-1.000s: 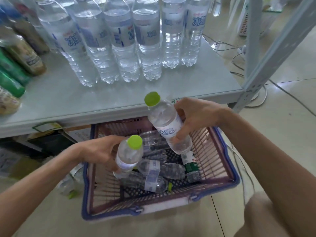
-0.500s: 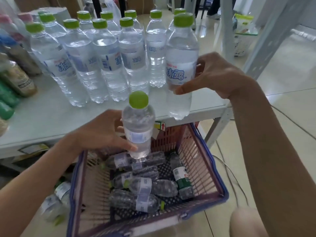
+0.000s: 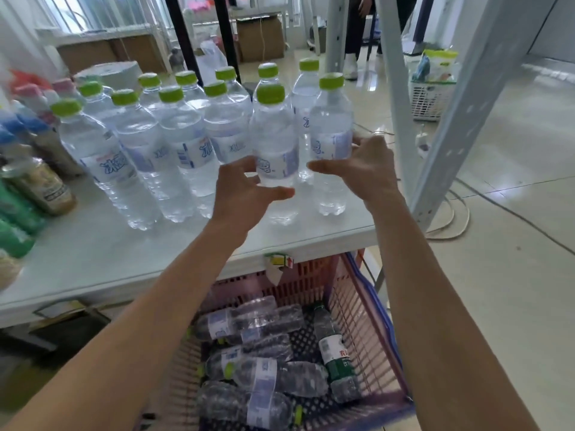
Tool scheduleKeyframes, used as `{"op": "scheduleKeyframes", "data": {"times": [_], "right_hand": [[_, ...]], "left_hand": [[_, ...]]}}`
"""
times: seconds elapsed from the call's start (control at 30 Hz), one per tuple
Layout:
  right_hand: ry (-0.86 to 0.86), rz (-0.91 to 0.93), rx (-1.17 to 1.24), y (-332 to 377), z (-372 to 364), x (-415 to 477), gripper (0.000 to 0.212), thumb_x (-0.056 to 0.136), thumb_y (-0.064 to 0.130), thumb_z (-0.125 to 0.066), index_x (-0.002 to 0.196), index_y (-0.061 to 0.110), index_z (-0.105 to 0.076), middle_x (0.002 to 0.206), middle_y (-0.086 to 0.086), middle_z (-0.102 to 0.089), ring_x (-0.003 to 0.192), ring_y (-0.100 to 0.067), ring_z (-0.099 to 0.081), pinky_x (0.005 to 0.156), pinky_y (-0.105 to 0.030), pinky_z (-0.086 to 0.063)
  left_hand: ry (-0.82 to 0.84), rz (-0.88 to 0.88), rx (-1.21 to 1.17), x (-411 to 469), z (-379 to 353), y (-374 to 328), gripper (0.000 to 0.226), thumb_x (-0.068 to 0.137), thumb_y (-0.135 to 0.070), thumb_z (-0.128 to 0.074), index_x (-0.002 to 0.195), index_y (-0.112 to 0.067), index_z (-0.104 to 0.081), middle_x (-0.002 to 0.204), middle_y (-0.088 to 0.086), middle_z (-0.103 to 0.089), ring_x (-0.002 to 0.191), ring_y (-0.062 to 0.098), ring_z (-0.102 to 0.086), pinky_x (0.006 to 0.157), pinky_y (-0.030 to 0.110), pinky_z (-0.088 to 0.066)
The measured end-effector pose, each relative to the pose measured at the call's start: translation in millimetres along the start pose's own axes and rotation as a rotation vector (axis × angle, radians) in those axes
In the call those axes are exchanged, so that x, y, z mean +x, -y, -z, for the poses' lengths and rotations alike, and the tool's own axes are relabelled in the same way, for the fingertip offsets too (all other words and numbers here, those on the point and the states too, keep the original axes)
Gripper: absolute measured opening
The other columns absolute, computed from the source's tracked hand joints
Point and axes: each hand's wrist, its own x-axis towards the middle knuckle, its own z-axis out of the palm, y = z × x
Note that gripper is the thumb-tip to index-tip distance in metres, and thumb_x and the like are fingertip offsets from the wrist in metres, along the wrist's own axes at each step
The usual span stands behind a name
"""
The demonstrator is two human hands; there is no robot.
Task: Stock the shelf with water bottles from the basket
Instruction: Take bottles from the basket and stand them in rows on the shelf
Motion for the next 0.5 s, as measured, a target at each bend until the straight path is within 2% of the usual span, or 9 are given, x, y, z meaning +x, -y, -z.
{"op": "scheduleKeyframes", "data": {"times": [0.07,0.17,0.27,0.33,0.43,0.5], "right_hand": [[-0.026,0.012,0.001,-2,-3,1,0.063,0.056,0.049,-0.095,0.109,0.02,-0.078,0.097,0.005,-0.08,0.091,-0.009,-0.075,0.083,-0.025,-0.06],[0.025,0.05,-0.013,-4,-3,1,0.062,0.063,0.043,-0.095,0.117,0.02,-0.075,0.103,0.007,-0.079,0.094,-0.004,-0.074,0.078,-0.008,-0.053],[0.136,0.04,-0.105,-9,-1,3,0.071,0.063,0.037,-0.096,0.126,0.017,-0.071,0.114,0.004,-0.077,0.099,-0.009,-0.071,0.088,-0.018,-0.053],[0.208,-0.024,-0.155,-17,0,5,0.07,0.064,0.034,-0.096,0.127,0.018,-0.071,0.114,0.003,-0.077,0.101,-0.013,-0.071,0.089,-0.022,-0.052],[0.27,-0.231,-0.246,-37,-3,5,0.074,0.059,0.034,-0.099,0.126,0.021,-0.07,0.112,-0.003,-0.075,0.105,-0.02,-0.071,0.093,-0.029,-0.053],[0.268,-0.292,-0.274,-46,-6,4,0.08,0.057,0.041,-0.099,0.13,0.024,-0.069,0.112,-0.006,-0.075,0.104,-0.024,-0.071,0.096,-0.037,-0.056]], "left_hand": [[-0.063,0.026,0.033,9,-11,7,0.062,0.058,-0.01,-0.097,0.115,-0.014,-0.074,0.109,-0.004,-0.077,0.1,0.015,-0.073,0.09,0.035,-0.06],[-0.141,0.004,0.116,17,-21,8,0.062,0.067,-0.018,-0.094,0.123,-0.013,-0.07,0.118,-0.003,-0.074,0.103,0.014,-0.07,0.095,0.03,-0.055],[-0.194,-0.075,0.219,16,-31,13,0.061,0.074,-0.025,-0.09,0.128,-0.013,-0.065,0.125,-0.001,-0.072,0.113,0.017,-0.066,0.099,0.027,-0.049],[-0.222,-0.139,0.289,8,-35,20,0.058,0.078,-0.03,-0.086,0.128,-0.012,-0.062,0.122,-0.001,-0.072,0.113,0.019,-0.066,0.093,0.021,-0.046],[-0.229,-0.181,0.476,-8,-40,31,0.057,0.087,-0.04,-0.076,0.127,-0.004,-0.054,0.114,0.013,-0.07,0.105,0.03,-0.066,0.088,0.032,-0.05],[-0.208,-0.15,0.622,-14,-44,35,0.063,0.091,-0.044,-0.071,0.132,-0.002,-0.048,0.117,0.017,-0.067,0.108,0.034,-0.065,0.09,0.039,-0.05]]}}
